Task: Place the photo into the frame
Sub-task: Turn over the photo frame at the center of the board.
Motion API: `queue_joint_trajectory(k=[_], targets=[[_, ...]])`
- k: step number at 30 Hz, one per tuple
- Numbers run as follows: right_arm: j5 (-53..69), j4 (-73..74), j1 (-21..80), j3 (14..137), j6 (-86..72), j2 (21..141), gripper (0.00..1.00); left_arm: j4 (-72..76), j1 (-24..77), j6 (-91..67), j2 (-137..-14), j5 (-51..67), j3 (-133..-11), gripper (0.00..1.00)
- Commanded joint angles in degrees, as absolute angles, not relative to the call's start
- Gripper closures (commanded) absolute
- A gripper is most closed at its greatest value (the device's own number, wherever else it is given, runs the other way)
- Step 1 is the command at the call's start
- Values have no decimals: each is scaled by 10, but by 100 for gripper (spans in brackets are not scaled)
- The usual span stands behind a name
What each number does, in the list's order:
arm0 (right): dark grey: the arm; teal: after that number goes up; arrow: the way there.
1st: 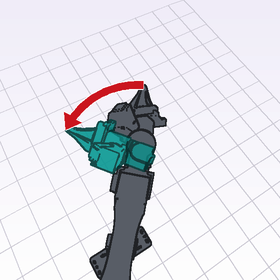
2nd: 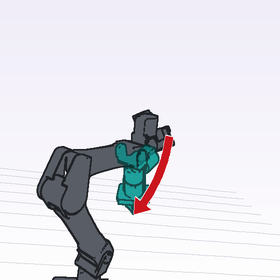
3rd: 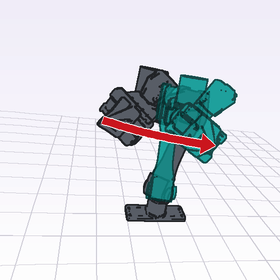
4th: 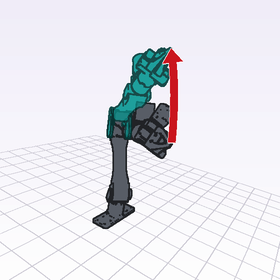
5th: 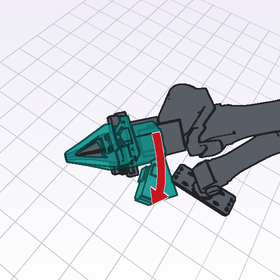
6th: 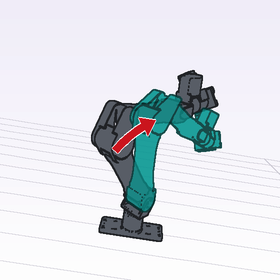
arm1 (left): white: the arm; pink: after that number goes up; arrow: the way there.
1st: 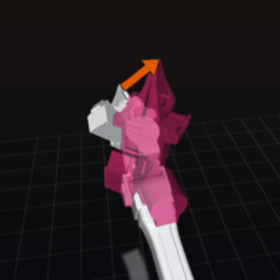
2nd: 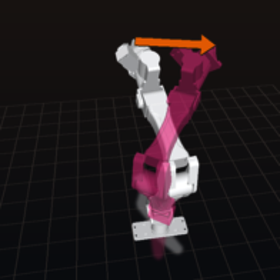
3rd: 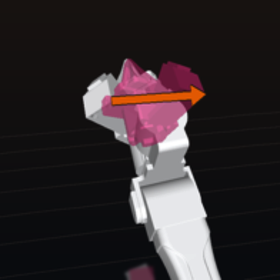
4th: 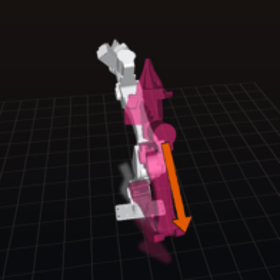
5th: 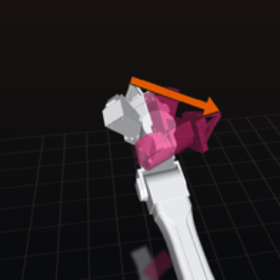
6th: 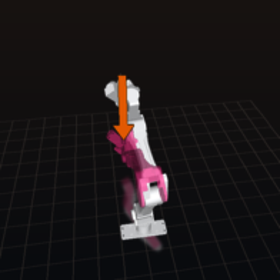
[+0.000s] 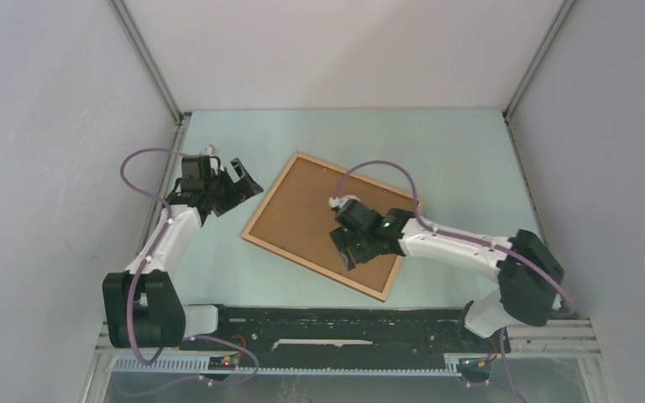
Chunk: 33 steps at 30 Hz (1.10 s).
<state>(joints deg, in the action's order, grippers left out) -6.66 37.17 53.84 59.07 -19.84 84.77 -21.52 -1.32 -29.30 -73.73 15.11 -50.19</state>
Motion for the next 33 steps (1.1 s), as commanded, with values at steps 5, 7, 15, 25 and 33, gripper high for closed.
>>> queue_joint_trajectory(k=[5, 7, 15, 25, 33], targets=[[-105, 377, 654, 686, -164, 983, 38, -226, -13, -260, -686, 88, -514, 0], [-116, 383, 671, 697, -158, 1004, 40, -226, -12, -260, -684, 86, -514, 0], [-153, 410, 699, 700, -169, 1042, 46, -225, -12, -261, -689, 89, -516, 0], [-223, 413, 734, 683, -192, 1069, 62, -222, -12, -265, -694, 102, -515, 0], [-223, 370, 726, 678, -198, 1054, 87, -218, -11, -268, -694, 121, -511, 0]])
